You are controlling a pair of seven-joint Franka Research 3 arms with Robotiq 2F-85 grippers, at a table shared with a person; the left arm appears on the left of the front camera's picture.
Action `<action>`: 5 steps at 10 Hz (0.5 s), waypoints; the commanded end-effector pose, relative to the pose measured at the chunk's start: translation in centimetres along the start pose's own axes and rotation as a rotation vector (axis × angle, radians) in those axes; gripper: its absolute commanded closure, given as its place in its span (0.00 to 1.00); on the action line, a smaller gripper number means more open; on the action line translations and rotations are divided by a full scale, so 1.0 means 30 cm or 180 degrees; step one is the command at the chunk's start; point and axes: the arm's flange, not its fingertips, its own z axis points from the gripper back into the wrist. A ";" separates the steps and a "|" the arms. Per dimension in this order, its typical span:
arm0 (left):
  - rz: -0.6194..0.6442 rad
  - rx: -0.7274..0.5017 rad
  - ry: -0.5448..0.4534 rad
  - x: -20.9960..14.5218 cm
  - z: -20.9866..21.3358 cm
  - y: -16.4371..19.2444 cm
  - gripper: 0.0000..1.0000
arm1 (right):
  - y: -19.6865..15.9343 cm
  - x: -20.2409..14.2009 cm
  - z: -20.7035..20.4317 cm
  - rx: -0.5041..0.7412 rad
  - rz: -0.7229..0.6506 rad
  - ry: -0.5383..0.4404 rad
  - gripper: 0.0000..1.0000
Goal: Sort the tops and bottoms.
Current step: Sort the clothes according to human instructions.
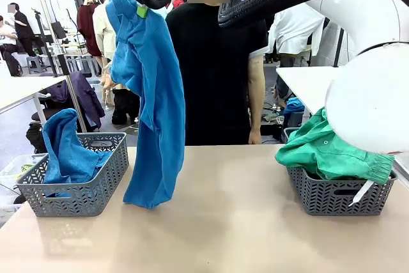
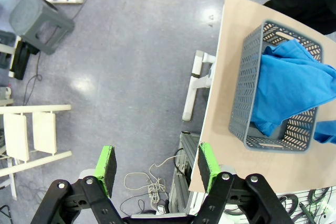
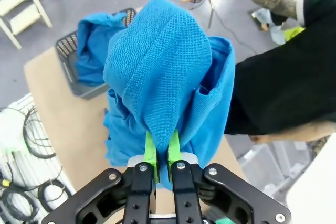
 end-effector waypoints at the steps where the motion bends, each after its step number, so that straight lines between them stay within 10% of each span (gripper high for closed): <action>1: 0.0020 0.0056 0.0012 -0.010 0.003 -0.001 0.19 | 0.004 0.006 0.013 -0.0024 0.0019 -0.0038 1.00; 5: 0.0020 0.0056 0.0012 -0.010 0.003 -0.001 0.19 | -0.099 0.195 -0.081 -0.0020 0.0546 -0.0410 1.00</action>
